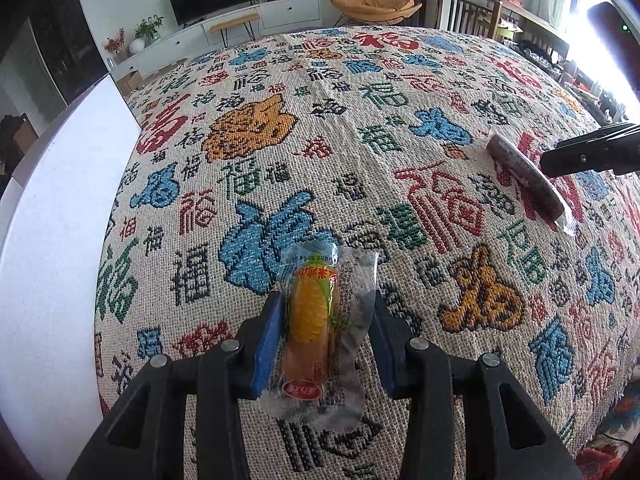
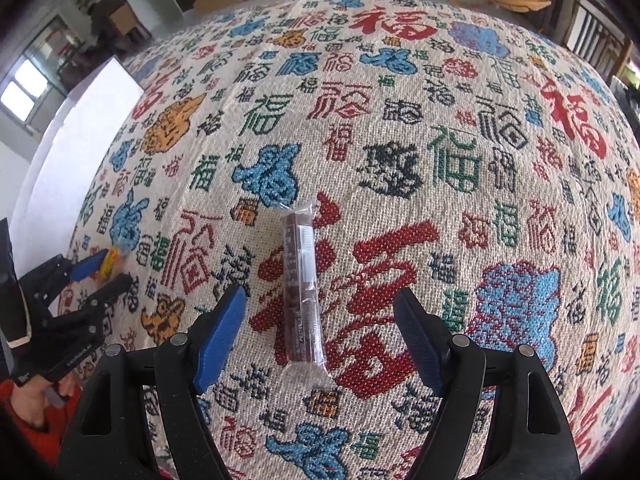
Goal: Organize snacks
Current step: 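Lift the corn sausage pack with the left gripper while the right lifts the brown stick pack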
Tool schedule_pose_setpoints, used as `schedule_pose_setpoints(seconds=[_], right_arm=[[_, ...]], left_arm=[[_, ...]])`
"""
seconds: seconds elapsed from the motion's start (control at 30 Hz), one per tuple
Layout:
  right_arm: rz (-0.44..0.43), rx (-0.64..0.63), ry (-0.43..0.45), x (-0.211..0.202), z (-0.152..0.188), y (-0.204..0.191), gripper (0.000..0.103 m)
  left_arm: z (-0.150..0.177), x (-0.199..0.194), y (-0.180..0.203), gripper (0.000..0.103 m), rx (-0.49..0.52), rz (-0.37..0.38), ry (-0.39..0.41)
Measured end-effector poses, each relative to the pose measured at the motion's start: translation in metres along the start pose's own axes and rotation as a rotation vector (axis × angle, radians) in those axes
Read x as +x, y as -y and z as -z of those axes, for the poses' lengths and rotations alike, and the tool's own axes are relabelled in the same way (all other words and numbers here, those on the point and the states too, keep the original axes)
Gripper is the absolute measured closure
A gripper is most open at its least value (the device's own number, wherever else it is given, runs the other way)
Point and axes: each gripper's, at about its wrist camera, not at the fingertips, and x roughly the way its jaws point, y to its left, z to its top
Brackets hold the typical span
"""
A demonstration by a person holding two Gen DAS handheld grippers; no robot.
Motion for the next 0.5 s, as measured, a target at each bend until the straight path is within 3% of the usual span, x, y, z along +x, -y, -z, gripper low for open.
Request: schedule_pose_setpoints(seconds=[0.13, 0.27, 0.43, 0.47, 0.5], right_arm=[[0.02, -0.037, -0.045, 0.005, -0.009, -0.008, 0.024], [0.008, -0.029, -0.041, -0.003, -0.029, -0.012, 0.024], [0.038, -0.078, -0.134, 0.015, -0.035, -0.026, 0.027], [0.054, -0.093, -0.151, 0.024, -0.033, -0.029, 0.028], [0.071, -0.107, -0.164, 0.032, -0.031, -0.031, 0.041]], left_arm=[[-0.002, 0.0, -0.005, 0.062, -0.028, 0.021, -0.003], [-0.002, -0.004, -0.019, 0.065, -0.11, 0.089, 0.011], [-0.005, -0.018, -0.033, 0.082, -0.168, 0.127, 0.042], [-0.004, -0.02, -0.036, 0.083, -0.178, 0.13, 0.046], [-0.004, -0.023, -0.04, 0.084, -0.192, 0.139, 0.053]])
